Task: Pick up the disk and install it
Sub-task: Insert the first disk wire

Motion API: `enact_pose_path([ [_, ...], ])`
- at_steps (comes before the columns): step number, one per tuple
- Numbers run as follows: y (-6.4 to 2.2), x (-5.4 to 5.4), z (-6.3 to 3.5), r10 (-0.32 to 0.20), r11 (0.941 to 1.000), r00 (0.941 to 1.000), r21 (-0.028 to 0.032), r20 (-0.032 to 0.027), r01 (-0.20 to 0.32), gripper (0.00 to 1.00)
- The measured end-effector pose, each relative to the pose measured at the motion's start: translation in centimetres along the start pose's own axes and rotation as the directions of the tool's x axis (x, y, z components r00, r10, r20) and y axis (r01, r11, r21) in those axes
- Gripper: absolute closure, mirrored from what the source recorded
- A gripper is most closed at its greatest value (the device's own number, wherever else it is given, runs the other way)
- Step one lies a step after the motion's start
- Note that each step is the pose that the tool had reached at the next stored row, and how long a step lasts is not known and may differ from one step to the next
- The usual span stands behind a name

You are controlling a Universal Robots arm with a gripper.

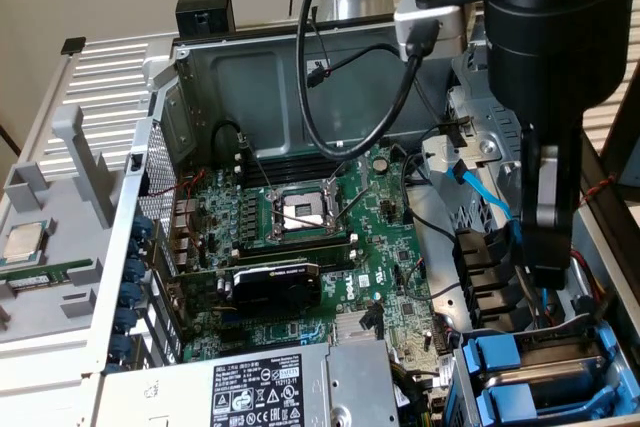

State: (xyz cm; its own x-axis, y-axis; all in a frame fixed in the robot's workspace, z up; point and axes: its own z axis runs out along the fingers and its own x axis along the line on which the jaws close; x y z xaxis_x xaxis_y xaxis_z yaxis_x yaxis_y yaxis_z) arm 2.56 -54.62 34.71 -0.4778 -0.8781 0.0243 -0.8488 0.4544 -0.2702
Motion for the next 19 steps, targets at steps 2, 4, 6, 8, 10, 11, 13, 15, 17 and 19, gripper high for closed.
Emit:
enact_pose_path([
  [2,-0.02,-0.02,0.05,0.0,1.0,1.0,0.0001,-0.0003,0.0,0.65],
  [4,0.0,-0.03,0.12,0.001,1.0,1.0,0.0,-0.0005,-0.001,0.65],
  [6,0.03,-0.05,0.2,0.007,1.0,1.0,-0.0002,-0.0023,-0.007,0.65],
  [8,0.06,-0.09,0.25,0.015,0.9999,0.9999,-0.0003,-0.0043,-0.015,0.65],
  [10,0.09,-0.15,0.26,0.018,0.9998,0.9998,-0.0002,-0.0056,-0.018,0.65],
  [11,0.1,-0.17,0.26,0.019,0.9998,0.9998,-0.0001,-0.0059,-0.019,0.65],
  [13,0.12,-0.19,0.26,0.019,0.9998,0.9998,0.0002,-0.0065,-0.019,0.65],
  [15,0.12,-0.21,0.25,0.019,0.9998,0.9998,0.0004,-0.0068,-0.019,0.65],
  [17,0.13,-0.22,0.25,0.019,0.9998,0.9998,0.0005,-0.007,-0.019,0.65],
  [19,0.14,-0.23,0.25,0.018,0.9998,0.9998,0.0005,-0.007,-0.018,0.65],
])
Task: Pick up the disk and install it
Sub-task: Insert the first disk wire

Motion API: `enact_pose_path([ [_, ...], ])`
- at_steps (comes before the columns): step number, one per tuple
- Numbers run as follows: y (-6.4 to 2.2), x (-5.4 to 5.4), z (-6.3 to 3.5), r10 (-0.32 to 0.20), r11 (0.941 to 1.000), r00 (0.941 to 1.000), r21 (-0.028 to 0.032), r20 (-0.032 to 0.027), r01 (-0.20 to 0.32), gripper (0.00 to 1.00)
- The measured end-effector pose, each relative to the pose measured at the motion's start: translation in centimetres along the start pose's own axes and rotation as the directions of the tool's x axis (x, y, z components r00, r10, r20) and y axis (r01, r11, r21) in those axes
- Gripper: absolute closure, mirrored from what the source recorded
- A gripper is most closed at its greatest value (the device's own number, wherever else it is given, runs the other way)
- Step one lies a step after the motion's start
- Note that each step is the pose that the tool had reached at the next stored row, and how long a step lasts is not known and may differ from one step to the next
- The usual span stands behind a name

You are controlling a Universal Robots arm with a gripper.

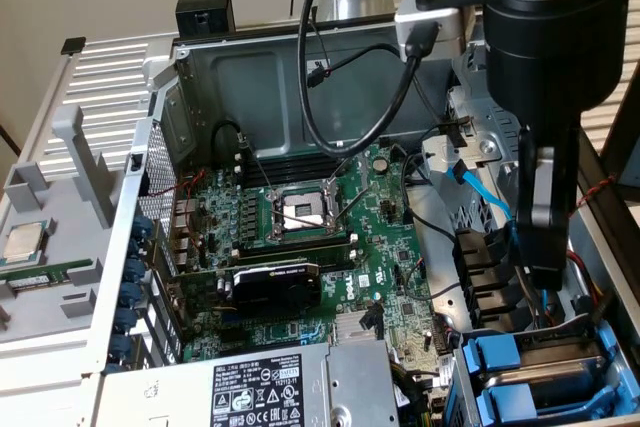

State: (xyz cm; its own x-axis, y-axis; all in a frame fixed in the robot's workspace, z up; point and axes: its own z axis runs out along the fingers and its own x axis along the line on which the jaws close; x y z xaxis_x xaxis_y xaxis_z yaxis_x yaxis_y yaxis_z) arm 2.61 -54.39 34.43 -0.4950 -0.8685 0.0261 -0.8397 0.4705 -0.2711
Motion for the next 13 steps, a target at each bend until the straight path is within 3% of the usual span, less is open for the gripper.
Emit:
enact_pose_path([
  [3,0.02,-0.03,0.01,0.0,1.0,1.0,0.0002,-0.0003,0.0,0.64],
  [4,0.03,-0.04,0.01,0.0,1.0,1.0,0.0004,-0.0007,0.0,0.57],
  [13,0.2,-0.36,-0.04,0.0,1.0,1.0,0.0011,-0.0013,0.0,0.57],
])
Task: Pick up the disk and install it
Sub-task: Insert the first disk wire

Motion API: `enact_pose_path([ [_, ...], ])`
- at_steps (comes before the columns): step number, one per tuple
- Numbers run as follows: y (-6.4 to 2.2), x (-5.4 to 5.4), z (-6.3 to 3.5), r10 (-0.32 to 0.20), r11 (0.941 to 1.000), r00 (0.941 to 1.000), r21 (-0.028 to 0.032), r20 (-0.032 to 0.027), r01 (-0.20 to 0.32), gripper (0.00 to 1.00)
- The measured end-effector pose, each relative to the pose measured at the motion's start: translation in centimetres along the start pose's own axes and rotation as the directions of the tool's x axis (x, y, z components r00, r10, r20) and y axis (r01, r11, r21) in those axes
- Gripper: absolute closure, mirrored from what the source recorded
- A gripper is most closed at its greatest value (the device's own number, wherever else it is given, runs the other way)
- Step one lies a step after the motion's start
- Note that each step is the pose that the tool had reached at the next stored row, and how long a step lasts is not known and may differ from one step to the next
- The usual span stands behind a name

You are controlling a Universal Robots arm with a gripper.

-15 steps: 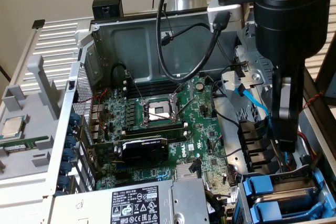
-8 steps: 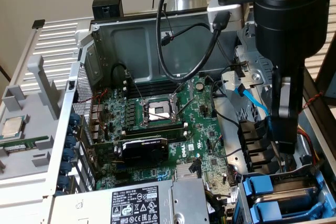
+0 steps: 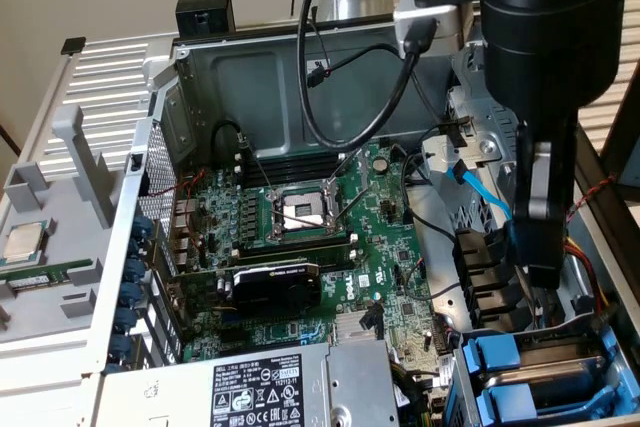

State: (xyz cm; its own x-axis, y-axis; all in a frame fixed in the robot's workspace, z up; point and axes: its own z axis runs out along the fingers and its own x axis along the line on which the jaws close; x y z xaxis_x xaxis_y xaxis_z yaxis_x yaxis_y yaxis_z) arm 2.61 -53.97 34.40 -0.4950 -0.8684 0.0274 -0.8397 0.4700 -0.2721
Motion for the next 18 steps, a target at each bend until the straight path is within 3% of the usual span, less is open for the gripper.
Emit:
enact_pose_path([
  [3,0.05,-0.2,-0.22,0.0,1.0,1.0,0.0007,-0.0005,0.0,0.57],
  [12,-0.51,-0.2,-2.45,0.0,1.0,1.0,0.0042,-0.002,0.0,0.57],
  [18,-1.14,-0.2,-4.7,0.0,1.0,1.0,0.0044,-0.0019,0.0,0.57],
])
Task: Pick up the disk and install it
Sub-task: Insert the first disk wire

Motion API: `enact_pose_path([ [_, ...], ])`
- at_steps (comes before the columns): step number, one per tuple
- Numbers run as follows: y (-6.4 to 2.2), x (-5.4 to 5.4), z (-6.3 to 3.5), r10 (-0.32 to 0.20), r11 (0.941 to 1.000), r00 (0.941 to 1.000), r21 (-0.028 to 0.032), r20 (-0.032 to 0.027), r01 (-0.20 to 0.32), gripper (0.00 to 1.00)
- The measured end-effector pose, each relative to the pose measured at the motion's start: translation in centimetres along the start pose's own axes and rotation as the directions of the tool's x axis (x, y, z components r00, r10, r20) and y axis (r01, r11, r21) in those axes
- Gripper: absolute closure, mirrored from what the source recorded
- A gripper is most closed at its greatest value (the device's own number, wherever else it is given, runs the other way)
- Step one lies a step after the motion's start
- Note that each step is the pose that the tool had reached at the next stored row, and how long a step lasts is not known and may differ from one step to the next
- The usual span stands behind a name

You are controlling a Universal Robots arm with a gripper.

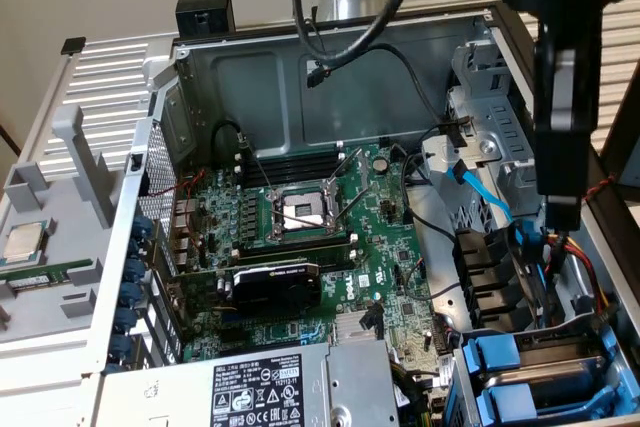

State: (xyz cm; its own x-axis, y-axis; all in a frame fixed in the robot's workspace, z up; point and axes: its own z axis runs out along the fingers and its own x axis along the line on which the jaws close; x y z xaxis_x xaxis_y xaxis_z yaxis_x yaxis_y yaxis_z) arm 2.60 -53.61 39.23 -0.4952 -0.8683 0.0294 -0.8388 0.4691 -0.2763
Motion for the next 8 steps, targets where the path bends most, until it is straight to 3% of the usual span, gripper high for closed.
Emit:
enact_pose_path([
  [5,-0.5,0.1,-1.68,0.0,1.0,1.0,0.0,-0.0001,0.0,0.57],
  [8,-0.59,0.1,-1.92,0.0,1.0,1.0,-0.0005,-0.0002,0.0,0.57],
])
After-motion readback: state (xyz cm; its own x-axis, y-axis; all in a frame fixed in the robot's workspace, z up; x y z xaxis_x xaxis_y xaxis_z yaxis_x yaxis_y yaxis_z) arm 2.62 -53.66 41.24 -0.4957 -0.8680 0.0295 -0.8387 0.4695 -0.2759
